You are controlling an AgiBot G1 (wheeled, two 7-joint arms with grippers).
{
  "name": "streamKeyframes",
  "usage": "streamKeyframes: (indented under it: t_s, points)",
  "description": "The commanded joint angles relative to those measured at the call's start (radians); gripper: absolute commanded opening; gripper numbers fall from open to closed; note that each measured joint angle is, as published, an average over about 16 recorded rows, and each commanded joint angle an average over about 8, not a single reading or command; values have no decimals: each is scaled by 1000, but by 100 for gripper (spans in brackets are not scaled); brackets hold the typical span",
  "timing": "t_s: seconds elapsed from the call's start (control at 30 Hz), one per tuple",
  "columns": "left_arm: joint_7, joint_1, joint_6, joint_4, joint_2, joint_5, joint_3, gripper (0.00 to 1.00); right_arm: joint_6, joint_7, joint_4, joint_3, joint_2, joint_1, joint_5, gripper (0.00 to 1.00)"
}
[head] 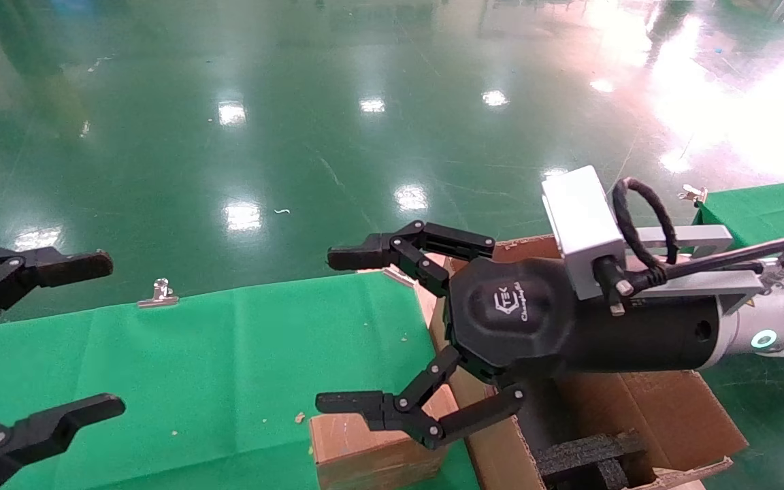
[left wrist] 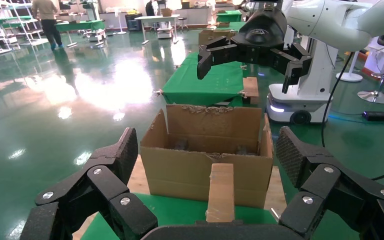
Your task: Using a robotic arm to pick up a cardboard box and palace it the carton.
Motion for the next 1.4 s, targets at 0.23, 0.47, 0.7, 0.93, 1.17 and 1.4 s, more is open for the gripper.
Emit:
streamKeyframes:
  t_s: [0.23,0.47,0.7,0.93,1.17,1.4]
  points:
    - [0,0,0,0,0,0,0,0,-3,-1,3,-5,3,4,-14,100]
    - [0,0,0,0,0,0,0,0,-41,2,13,-73,3,83,-165,100]
    - [0,0,0,0,0,0,0,0,-73,26,-11,-204,-49,220,-396,100]
    - [0,0,0,0,0,0,0,0,-84,39,-57,-349,-137,334,-579,100]
    - [0,0,0,0,0,0,0,0,-88,21,-125,-480,-214,417,-663,100]
    - [0,0,0,0,0,0,0,0,-89,-13,-188,-599,-275,492,-719,100]
